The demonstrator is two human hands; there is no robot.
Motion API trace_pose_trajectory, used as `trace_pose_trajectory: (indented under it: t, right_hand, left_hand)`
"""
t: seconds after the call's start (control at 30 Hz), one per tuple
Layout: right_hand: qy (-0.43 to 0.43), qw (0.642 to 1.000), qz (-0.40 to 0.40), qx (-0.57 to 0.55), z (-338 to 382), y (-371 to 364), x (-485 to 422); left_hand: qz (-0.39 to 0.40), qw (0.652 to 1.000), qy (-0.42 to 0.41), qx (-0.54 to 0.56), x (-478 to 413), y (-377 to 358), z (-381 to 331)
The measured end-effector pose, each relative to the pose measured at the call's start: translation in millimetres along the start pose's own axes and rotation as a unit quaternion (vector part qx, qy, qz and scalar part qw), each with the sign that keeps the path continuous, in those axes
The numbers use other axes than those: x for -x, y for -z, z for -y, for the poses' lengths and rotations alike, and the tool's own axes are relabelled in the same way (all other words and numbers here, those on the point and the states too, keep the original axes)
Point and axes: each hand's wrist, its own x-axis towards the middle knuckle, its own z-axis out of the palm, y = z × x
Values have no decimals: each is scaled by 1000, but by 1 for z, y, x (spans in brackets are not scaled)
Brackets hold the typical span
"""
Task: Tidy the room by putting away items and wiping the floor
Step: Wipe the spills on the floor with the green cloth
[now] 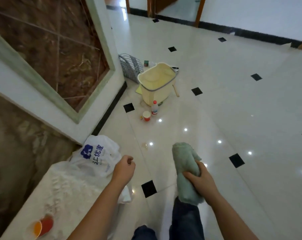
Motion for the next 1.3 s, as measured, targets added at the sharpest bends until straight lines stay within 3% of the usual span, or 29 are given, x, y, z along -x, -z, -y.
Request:
trace_pose_trajectory:
  t: [0.1, 0.2, 0.37, 0.63, 0.8, 1.17, 1.3]
  right_hand:
    - [7, 993, 43, 106, 7, 2, -78]
    - [-1, 961, 108, 256, -1, -5, -155]
    - [-21, 925, 161, 344, -29, -34, -280]
    - [-12, 900, 164, 404, -123, -126, -434]
    - [57, 843, 118, 522, -177, -199, -511]
    - [174, 903, -17, 392, -239, -315, -654]
    - [254, 892, -14, 373, -247, -339, -671]
  left_hand:
    - [-20, 998, 66, 7, -47, -17, -4]
    - [-47, 989, 137, 26, -98, -37, 4]
    - [-44, 981, 191, -9, -188, -90, 45]
    - [-50, 978, 198, -51, -335, -168, 148]
    - [-28, 978, 170, -114, -403, -210, 215]
    - [-65, 978, 30, -197, -554, -280, 303]
    - [-11, 962, 66, -265, -590, -291, 316]
